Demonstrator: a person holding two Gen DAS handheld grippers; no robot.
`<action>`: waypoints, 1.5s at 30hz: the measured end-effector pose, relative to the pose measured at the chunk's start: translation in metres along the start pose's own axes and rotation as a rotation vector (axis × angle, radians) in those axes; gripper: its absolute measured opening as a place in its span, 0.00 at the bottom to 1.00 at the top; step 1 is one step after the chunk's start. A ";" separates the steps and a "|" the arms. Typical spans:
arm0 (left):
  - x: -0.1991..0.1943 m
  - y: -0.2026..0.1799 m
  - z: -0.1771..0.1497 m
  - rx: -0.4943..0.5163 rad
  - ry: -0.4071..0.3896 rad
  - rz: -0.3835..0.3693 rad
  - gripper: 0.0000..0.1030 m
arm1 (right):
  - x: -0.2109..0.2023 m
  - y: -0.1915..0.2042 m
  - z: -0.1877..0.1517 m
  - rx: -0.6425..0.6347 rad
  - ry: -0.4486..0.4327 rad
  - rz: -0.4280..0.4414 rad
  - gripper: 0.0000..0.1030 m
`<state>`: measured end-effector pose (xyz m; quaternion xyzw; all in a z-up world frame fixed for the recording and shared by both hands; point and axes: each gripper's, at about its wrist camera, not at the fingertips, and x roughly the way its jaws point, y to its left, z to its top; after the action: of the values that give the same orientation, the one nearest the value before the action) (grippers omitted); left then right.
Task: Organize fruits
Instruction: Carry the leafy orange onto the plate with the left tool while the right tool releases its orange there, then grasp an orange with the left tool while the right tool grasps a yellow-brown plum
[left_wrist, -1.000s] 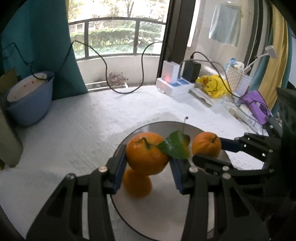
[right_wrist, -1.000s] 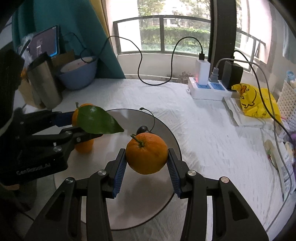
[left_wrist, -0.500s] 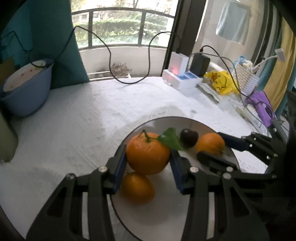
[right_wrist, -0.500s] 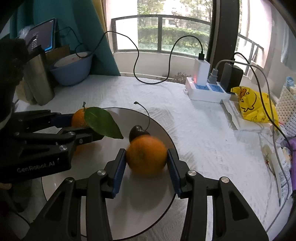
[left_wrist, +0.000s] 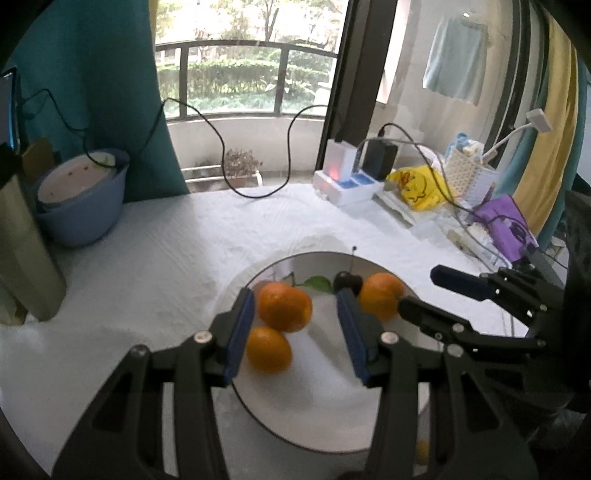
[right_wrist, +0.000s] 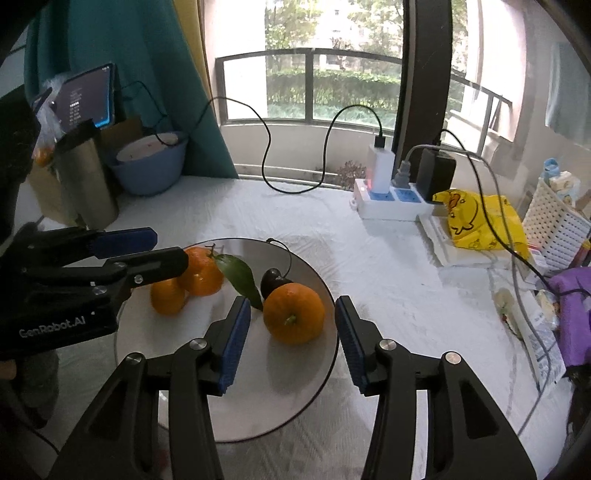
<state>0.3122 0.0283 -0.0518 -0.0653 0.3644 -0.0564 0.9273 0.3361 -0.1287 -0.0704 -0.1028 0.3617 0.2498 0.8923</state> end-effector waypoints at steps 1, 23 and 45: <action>-0.004 -0.001 -0.001 -0.001 -0.004 -0.001 0.47 | -0.004 0.000 0.000 0.002 -0.003 0.000 0.49; -0.083 -0.021 -0.055 -0.018 -0.048 -0.002 0.47 | -0.080 0.016 -0.040 0.036 -0.051 0.020 0.49; -0.091 -0.043 -0.126 -0.054 0.048 -0.040 0.47 | -0.098 0.031 -0.092 0.051 -0.002 0.049 0.49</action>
<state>0.1576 -0.0102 -0.0754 -0.0960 0.3866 -0.0668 0.9148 0.2049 -0.1718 -0.0683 -0.0707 0.3697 0.2625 0.8885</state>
